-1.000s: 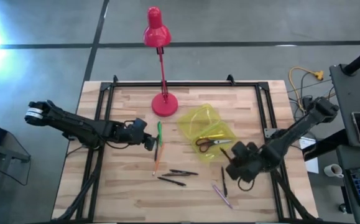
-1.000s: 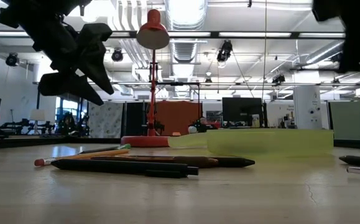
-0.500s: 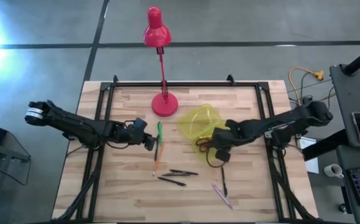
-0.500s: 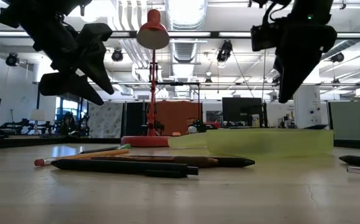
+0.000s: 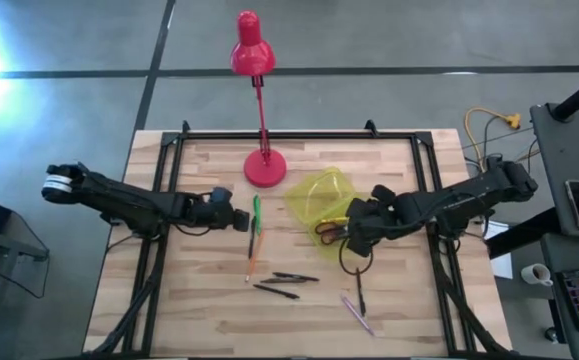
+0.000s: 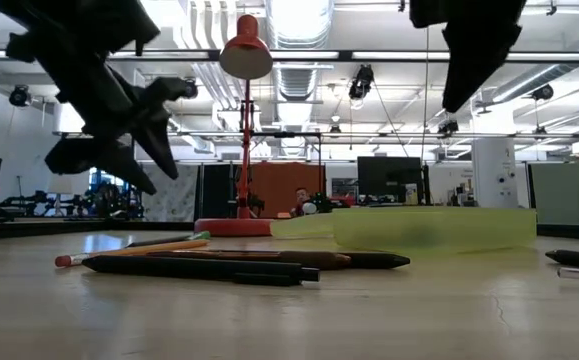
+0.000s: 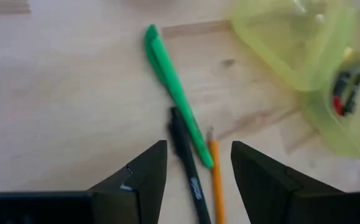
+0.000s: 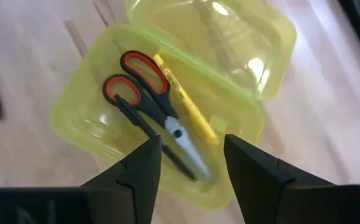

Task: Pick & place school supplies into a supply box
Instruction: Put the green pen into the yellow supply box

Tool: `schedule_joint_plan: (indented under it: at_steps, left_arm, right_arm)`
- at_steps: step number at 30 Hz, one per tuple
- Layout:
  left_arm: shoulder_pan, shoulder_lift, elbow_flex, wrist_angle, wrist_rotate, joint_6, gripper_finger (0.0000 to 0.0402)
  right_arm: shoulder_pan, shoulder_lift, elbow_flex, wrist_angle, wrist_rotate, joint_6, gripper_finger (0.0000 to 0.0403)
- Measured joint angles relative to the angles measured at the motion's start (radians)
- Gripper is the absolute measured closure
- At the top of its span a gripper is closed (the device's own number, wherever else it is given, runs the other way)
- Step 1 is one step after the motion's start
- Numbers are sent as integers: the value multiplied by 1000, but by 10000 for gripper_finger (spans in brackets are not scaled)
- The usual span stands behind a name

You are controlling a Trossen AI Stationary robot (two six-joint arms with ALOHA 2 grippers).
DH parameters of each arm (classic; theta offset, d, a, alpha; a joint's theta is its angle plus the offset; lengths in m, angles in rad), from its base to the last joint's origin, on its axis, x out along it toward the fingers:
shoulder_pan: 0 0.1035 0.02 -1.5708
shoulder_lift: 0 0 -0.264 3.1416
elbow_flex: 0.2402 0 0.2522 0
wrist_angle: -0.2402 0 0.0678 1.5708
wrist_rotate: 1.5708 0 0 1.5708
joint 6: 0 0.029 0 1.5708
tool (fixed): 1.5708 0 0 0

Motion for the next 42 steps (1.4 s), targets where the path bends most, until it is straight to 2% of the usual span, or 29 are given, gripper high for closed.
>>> schedule_joint_plan:
  at_steps: [5,12,19,23,29,35,39,42]
  left_arm:
    - [55,83,31,8,2,16,238]
    - [125,269,153,-3,40,64,238]
    - [142,466,282,-20,68,114,238]
    - [156,571,371,-125,55,146,242]
    - [164,669,470,-255,33,200,290]
    - [177,677,487,-254,33,291,334]
    - [184,673,483,-249,43,354,380]
    - [174,654,485,-249,45,364,388]
  right_arm:
    - [5,-1,21,-29,-47,194,224]
    - [5,-3,27,-35,-117,297,220]
    - [5,-3,27,-41,-183,371,222]
    - [5,-3,26,-28,-214,385,223]
    - [5,-3,26,-12,-248,462,227]
    - [5,-3,26,-1,-249,539,225]
    - [5,-3,26,-2,-268,528,228]
    - [4,-3,26,-5,-351,437,230]
